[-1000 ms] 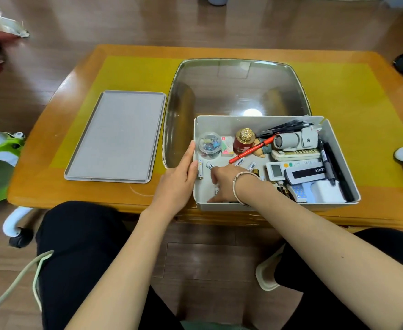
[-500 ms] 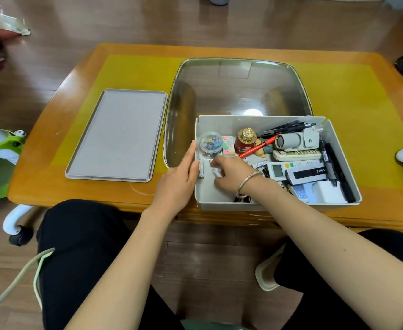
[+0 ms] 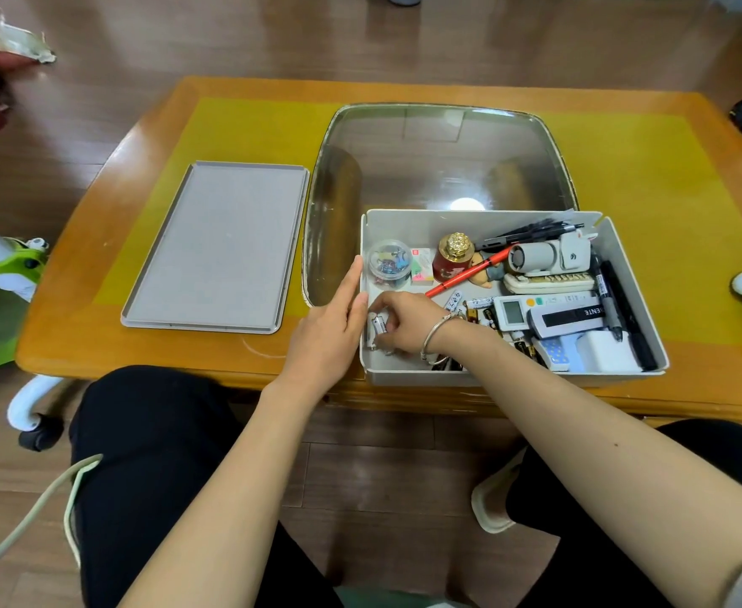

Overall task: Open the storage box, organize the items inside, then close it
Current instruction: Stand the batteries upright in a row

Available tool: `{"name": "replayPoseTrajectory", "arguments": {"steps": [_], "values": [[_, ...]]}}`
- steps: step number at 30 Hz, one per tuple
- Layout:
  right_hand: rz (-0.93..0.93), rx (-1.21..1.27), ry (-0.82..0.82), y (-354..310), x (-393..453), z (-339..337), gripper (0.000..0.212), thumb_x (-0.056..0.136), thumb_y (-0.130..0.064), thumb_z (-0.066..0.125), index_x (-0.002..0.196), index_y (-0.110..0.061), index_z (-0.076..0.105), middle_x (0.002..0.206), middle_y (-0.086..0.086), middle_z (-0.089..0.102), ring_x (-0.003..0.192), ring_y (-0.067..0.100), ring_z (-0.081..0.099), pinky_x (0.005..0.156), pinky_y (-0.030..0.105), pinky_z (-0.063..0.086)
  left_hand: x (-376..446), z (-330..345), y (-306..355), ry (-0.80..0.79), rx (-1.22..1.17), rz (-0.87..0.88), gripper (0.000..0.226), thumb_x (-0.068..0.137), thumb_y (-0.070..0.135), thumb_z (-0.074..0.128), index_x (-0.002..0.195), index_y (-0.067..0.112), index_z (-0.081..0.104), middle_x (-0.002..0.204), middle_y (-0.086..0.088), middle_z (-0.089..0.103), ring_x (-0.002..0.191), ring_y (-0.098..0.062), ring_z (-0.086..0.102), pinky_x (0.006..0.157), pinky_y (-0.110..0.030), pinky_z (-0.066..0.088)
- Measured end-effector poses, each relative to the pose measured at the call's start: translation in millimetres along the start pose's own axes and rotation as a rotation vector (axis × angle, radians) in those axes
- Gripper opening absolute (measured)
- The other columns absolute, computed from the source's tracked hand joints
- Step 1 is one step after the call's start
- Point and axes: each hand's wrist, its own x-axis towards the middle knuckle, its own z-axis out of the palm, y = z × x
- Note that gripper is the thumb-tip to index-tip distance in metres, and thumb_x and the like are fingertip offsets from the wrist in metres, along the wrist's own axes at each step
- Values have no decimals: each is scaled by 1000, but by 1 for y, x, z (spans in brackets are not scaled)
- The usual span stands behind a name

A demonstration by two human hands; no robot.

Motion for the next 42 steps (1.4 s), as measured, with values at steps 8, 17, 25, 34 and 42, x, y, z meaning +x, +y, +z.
{"name": "replayPoseTrajectory", "arguments": {"steps": [8, 17, 25, 34, 42], "values": [[-18, -31, -95, 0, -6, 4, 31, 72, -32, 79, 95, -23, 60, 65, -10, 58, 51, 4, 57, 43, 12, 36, -1, 2, 3, 6, -12, -7, 53, 102, 42, 25, 151, 40, 5, 67, 13, 51, 57, -9, 53, 44, -12, 33], [69, 67, -31, -3, -6, 4, 21, 75, -26, 77, 87, -21, 61, 64, -5, 63, 64, 16, 66, 73, 31, 57, -2, 4, 3, 34, 14, -10, 52, 102, 41, 23, 151, 40, 6, 64, 12, 48, 55, -8, 50, 45, -15, 29], [60, 187, -102, 0, -12, -1, 25, 83, -17, 70, 108, -15, 68, 73, 6, 71, 60, 16, 68, 72, 33, 60, -2, 5, 3, 37, 13, -10, 52, 102, 42, 23, 151, 40, 5, 65, 13, 47, 57, -8, 50, 46, -16, 30], [82, 247, -29, 2, -13, -7, 16, 90, -13, 60, 106, -13, 64, 70, 10, 68, 58, 15, 66, 66, 32, 59, 0, 6, 0, 19, -19, -13, 51, 102, 43, 21, 150, 42, 4, 70, 5, 54, 63, -11, 53, 50, -26, 42], [106, 164, -44, 10, -16, -15, 12, 84, -22, 69, 94, -15, 67, 61, 4, 68, 50, 12, 66, 60, 28, 59, 0, 8, -2, 6, -99, 0, 51, 103, 43, 23, 150, 43, 4, 83, 9, 58, 71, -8, 56, 54, -24, 47]]}}
